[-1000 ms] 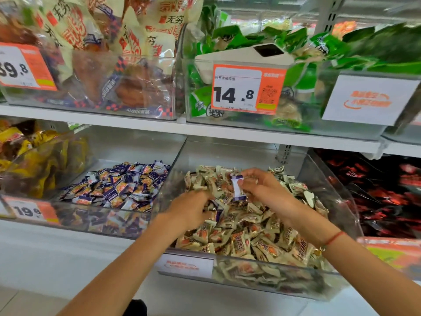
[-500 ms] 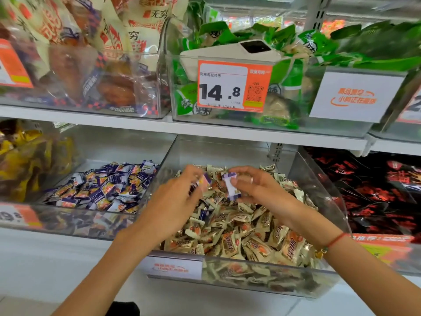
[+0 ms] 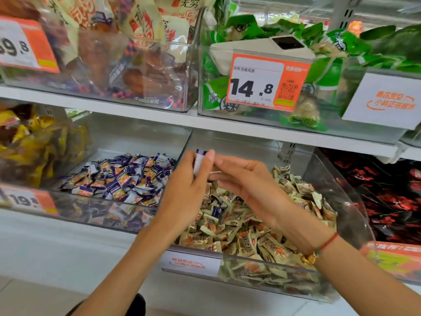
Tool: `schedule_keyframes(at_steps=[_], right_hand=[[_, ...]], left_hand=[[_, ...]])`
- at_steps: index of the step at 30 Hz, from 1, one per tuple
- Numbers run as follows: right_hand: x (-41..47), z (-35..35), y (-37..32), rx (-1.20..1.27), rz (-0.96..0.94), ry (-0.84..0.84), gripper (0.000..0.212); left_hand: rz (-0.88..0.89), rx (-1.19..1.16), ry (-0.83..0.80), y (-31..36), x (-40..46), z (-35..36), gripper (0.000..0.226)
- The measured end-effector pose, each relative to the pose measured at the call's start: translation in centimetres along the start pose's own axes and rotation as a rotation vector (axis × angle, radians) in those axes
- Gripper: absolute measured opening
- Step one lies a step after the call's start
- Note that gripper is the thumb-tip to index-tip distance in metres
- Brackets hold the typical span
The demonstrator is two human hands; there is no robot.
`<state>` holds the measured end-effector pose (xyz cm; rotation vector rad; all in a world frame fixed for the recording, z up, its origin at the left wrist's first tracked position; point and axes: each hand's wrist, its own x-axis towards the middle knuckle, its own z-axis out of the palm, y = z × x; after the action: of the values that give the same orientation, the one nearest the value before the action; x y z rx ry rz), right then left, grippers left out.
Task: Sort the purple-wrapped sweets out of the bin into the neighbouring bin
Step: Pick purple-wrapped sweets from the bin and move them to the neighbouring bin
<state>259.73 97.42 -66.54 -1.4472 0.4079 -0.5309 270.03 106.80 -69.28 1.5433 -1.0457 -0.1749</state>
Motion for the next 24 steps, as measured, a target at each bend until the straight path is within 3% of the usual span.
schedule_keyframes(at_steps=[2, 4, 7, 11, 18, 24], right_hand=[[0.4, -0.6, 0.1, -0.098, -0.038, 0.043, 0.019], [1.7, -1.6, 1.2, -0.454, -0.071, 0.081, 0.016], [4.3, -2.4, 4.7, -1.101, -0.060, -0.135, 0.025], [6.9, -1.9, 8.8, -1.498, 0.012, -0.370, 0.044], [7.8, -0.7, 8.3, -1.662, 0.108, -0.510, 0.047], [6.7, -3.0, 7.7, -1.373, 0.010, -0.330, 0.043]], left_hand=[[0.091, 0.087, 0.102, 0.2, -0.2, -1.0, 0.032], [0.155, 0.161, 0.169, 0.5, -0.4, -2.4, 0.027], [0.147, 0.201, 0.206, -0.2, -0.6, -4.0, 0.028], [0.022, 0.137, 0.197, -1.4, -0.8, -5.2, 0.028], [-0.056, 0.021, 0.131, -0.9, -1.3, -6.4, 0.018], [-0.103, -0.028, -0.028, 0.0, -1.6, -5.0, 0.010]])
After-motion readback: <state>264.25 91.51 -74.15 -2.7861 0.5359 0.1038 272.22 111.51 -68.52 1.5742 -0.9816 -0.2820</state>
